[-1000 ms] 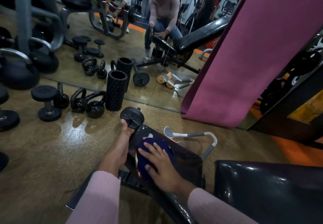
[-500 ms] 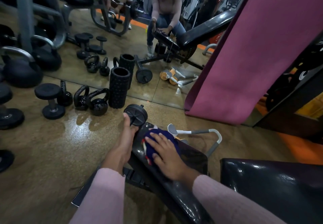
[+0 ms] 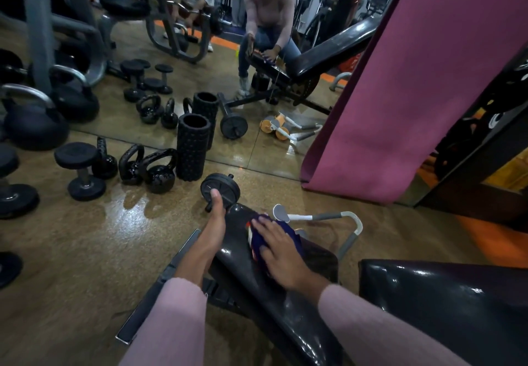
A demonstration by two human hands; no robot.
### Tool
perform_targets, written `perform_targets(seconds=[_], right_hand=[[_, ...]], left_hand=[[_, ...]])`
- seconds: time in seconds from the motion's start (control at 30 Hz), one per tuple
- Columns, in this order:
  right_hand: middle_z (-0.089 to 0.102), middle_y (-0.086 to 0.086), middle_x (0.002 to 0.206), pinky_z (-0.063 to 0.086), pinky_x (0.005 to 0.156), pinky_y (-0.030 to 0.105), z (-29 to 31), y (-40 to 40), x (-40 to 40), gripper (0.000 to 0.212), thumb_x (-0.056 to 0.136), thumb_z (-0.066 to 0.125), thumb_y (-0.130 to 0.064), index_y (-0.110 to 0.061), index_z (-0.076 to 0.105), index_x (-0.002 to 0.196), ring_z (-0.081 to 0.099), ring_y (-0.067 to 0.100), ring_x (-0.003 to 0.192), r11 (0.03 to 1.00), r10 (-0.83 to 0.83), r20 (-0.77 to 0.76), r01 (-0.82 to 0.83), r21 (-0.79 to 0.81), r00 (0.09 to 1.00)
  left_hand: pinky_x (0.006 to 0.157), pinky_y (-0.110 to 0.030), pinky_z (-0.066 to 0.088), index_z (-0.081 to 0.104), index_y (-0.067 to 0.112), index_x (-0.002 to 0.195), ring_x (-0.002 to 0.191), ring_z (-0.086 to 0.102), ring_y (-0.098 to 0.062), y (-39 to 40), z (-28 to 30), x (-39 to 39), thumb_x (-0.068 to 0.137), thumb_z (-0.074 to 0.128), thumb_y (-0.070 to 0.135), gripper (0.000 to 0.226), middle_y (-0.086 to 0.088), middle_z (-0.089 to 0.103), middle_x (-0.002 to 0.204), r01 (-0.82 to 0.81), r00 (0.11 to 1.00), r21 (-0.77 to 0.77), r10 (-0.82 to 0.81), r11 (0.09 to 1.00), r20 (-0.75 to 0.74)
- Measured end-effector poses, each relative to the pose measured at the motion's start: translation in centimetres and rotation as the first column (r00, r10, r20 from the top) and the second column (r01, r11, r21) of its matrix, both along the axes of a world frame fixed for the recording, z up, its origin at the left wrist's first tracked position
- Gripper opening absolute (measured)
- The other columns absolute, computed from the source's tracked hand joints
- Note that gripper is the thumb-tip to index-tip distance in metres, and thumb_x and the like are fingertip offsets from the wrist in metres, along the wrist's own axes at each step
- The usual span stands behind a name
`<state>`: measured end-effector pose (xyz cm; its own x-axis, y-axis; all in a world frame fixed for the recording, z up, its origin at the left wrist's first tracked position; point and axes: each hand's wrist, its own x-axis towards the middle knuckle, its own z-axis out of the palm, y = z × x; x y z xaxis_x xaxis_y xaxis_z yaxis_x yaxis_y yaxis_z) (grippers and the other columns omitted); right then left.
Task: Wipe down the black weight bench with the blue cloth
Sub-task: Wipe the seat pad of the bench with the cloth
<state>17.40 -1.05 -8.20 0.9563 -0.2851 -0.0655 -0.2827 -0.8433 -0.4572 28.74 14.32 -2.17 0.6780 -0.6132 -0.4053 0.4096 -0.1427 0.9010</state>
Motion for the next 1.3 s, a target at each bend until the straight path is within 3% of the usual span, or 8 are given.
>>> perform_targets(seconds=[0.1, 0.23, 0.33, 0.57, 0.8, 0.9, 1.07, 1.3], right_hand=[[0.015, -0.004, 0.161, 0.012, 0.118, 0.052, 1.0, 1.1, 4.8, 0.066, 0.086, 0.023, -0.037, -0.035, 0.015, 0.151, 0.009, 0.025, 0.148, 0.992, -0.126, -0.106, 0.125, -0.013, 0.986], [0.008, -0.008, 0.162, 0.002, 0.117, 0.05, 1.9, 4.9, 2.8, 0.063, 0.091, 0.03, -0.031, -0.039, 0.013, 0.151, -0.002, 0.023, 0.149, 0.984, 0.12, -0.044, -0.125, -0.128, 0.992], [0.002, -0.021, 0.16, -0.007, 0.115, 0.039, 1.4, 4.5, -2.3, 0.064, 0.096, 0.037, -0.027, -0.05, 0.006, 0.147, -0.012, 0.011, 0.147, 0.963, 0.255, 0.016, -0.252, -0.098, 0.967], [0.015, -0.003, 0.161, 0.012, 0.118, 0.052, 1.4, 1.7, 4.0, 0.068, 0.083, 0.023, -0.041, -0.035, 0.016, 0.151, 0.009, 0.025, 0.148, 0.992, -0.129, -0.081, 0.128, -0.019, 0.988], [-0.005, -0.019, 0.16, -0.01, 0.116, 0.04, 0.9, 5.3, -2.6, 0.058, 0.1, 0.03, -0.029, -0.048, 0.003, 0.148, -0.017, 0.014, 0.147, 0.954, 0.247, -0.018, -0.246, -0.173, 0.969], [-0.003, -0.025, 0.159, -0.003, 0.119, 0.044, -0.1, 2.4, -4.4, 0.053, 0.101, 0.028, -0.036, -0.058, 0.003, 0.143, -0.014, 0.007, 0.147, 0.988, 0.139, -0.01, -0.139, -0.064, 0.99], [0.007, -0.009, 0.162, 0.005, 0.119, 0.052, 1.2, 2.7, 3.0, 0.055, 0.1, 0.03, -0.03, -0.04, 0.011, 0.15, 0.0, 0.021, 0.149, 0.99, -0.144, -0.07, 0.144, -0.007, 0.987], [-0.01, -0.022, 0.159, -0.011, 0.116, 0.041, 0.4, 3.9, -5.6, 0.054, 0.101, 0.025, -0.041, -0.058, -0.007, 0.141, -0.021, 0.012, 0.146, 0.947, 0.283, -0.038, -0.286, -0.148, 0.958]], left_hand=[[0.112, -0.038, 0.032, 0.035, 0.012, 0.147, 0.13, 0.047, -0.021, 0.4, 0.1, 0.1, 0.07, 0.005, 0.086, 0.111, -0.005, 0.051, 0.14, 0.023, 0.998, -0.04, -0.026, 0.999, -0.063], [0.116, -0.041, 0.016, 0.023, 0.016, 0.151, 0.144, 0.025, -0.022, 0.5, 1.1, -0.3, 0.085, -0.005, 0.071, 0.09, -0.002, 0.033, 0.153, -0.005, 1.0, -0.035, 0.004, 0.999, -0.03], [0.114, -0.039, 0.021, 0.03, 0.01, 0.148, 0.139, 0.033, -0.022, 0.5, 0.8, -0.2, 0.083, -0.005, 0.073, 0.097, -0.003, 0.041, 0.147, 0.015, 0.999, -0.017, -0.016, 1.0, -0.05], [0.115, -0.043, 0.023, 0.019, 0.018, 0.152, 0.144, 0.028, -0.024, 0.1, -0.5, 0.6, 0.073, 0.001, 0.085, 0.105, -0.008, 0.029, 0.156, -0.017, 0.993, -0.024, 0.014, 1.0, -0.117], [0.118, -0.046, 0.018, 0.028, 0.014, 0.15, 0.142, 0.03, -0.027, 0.4, -0.6, 0.9, 0.067, -0.001, 0.09, 0.116, -0.008, 0.033, 0.154, 0.006, 0.988, -0.01, -0.008, 1.0, -0.156], [0.116, -0.043, 0.02, 0.016, 0.021, 0.153, 0.145, 0.024, -0.024, 0.5, -0.7, 0.9, 0.064, 0.002, 0.091, 0.114, -0.006, 0.024, 0.158, -0.014, 0.993, -0.015, 0.012, 1.0, -0.119], [0.111, -0.041, 0.03, 0.021, 0.017, 0.152, 0.141, 0.033, -0.025, 0.2, -0.4, 0.6, 0.063, 0.006, 0.091, 0.117, -0.006, 0.031, 0.155, 0.002, 0.992, -0.009, -0.003, 1.0, -0.122], [0.115, -0.044, 0.021, 0.027, 0.013, 0.15, 0.142, 0.03, -0.028, 0.4, -0.1, 0.5, 0.076, -0.003, 0.082, 0.105, -0.01, 0.033, 0.154, 0.028, 0.994, 0.026, -0.025, 0.999, -0.107]])
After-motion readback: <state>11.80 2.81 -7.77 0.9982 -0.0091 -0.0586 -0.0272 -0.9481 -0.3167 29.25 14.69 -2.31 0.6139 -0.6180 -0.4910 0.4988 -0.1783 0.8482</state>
